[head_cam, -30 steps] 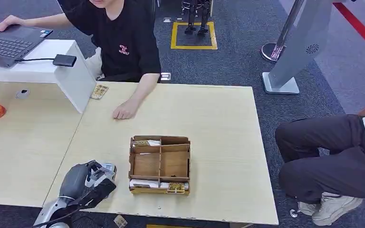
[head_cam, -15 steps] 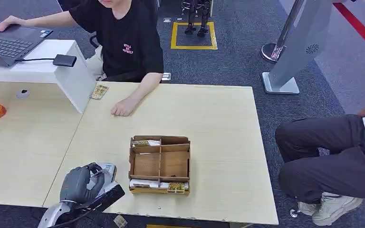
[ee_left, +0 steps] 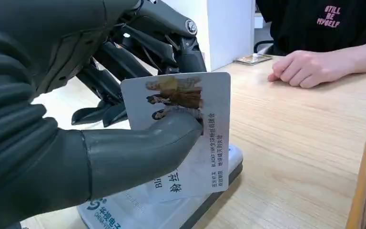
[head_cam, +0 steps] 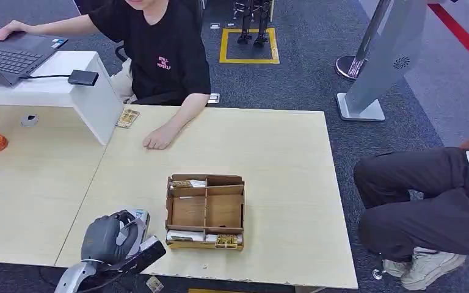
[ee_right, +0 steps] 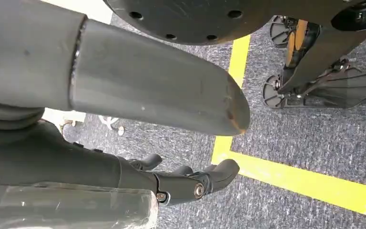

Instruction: Pass the card to the sensor for recognition and then transmit it.

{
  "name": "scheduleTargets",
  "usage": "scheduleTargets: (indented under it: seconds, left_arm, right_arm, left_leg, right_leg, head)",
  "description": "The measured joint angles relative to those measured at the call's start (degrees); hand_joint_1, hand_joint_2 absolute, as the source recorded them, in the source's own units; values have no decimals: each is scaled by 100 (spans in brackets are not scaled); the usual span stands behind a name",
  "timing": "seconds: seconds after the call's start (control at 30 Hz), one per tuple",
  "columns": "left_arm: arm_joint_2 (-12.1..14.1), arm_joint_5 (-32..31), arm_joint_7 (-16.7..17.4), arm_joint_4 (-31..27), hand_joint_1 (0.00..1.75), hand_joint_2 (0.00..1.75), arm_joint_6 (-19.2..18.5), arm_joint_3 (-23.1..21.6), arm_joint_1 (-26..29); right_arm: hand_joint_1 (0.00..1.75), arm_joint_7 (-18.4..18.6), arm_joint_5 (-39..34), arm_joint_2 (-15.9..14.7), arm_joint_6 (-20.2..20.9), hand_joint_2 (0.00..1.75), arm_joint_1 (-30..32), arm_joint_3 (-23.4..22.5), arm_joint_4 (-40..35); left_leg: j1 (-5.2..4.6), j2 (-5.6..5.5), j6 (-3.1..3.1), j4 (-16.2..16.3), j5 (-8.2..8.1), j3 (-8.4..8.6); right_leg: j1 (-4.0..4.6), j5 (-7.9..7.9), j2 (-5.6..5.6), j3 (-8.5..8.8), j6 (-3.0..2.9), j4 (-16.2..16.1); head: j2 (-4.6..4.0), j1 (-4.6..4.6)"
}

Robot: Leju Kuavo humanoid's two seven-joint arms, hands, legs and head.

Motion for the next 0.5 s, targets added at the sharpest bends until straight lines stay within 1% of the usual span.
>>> scheduleTargets:
  seconds: [0.27,0.5]
  left_arm:
    - [-5,-94,55,24,175,175,33,-42,1]
    - [-9,-31,59,50,175,175,7,-44,-14]
  right_arm:
    - [0,-7,0,0,0,0,0,-4,2]
    - [0,-7,48,0,9,0,-1,-4,2]
  left_leg:
    - [0,0,0,0,0,0]
    - [0,0,0,0,0,1]
  right_leg:
    - [0,0,0,1,0,0]
    - [0,0,0,1,0,0]
  head:
    - [0,0]
    - [0,0]
